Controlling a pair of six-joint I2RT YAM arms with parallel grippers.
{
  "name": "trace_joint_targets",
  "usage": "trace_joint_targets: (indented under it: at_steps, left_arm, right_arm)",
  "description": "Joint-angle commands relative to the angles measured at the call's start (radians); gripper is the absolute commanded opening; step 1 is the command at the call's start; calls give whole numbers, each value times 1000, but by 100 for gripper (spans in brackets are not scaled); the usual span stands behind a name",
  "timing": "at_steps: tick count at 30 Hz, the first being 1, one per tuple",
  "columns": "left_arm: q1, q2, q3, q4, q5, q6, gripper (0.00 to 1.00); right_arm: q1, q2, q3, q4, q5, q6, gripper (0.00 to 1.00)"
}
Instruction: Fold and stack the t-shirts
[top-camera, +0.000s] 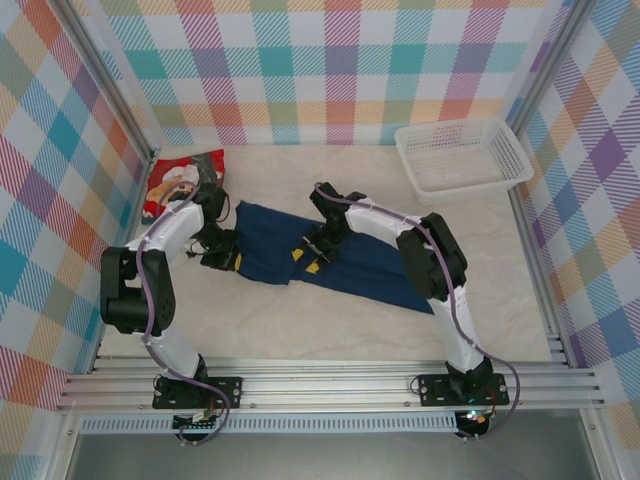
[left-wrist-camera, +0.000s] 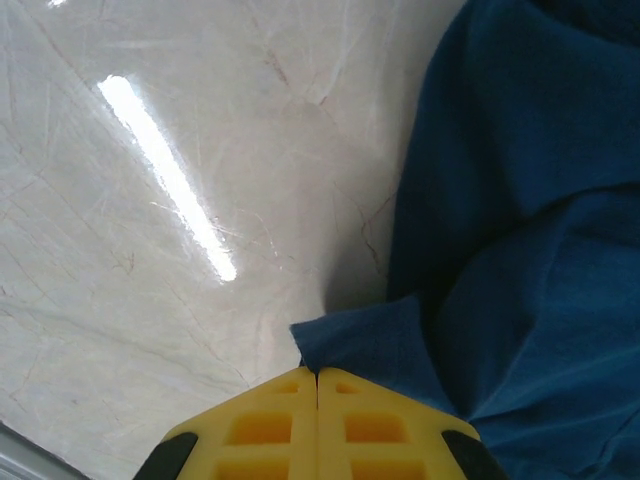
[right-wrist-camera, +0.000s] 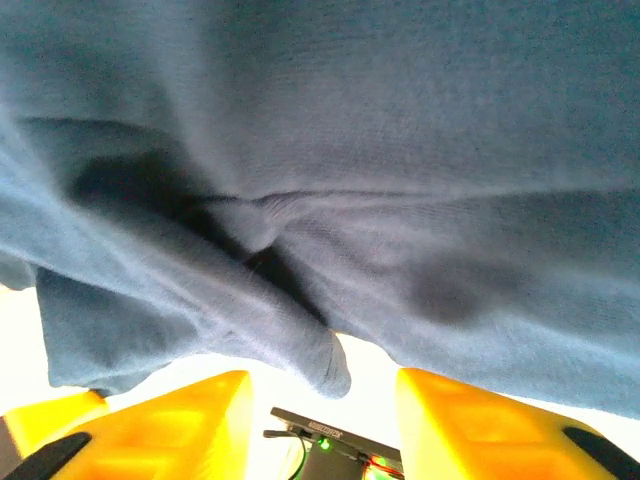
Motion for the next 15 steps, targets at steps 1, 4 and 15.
trace_joint_targets:
  at_steps: [1,4,15]
  left_arm:
    - [-9,-58,-38,-66,-1,-42,0]
    - [-9,-67,-67,-65,2,-43,0]
    - [-11,-97,-134,-46,5,-46,0]
  right_arm:
    - [12,-79,94,-6,40,-150,29]
    - [40,64,291,-14,-41,-255,19]
    - [148,374,614,88,-153,-229,9]
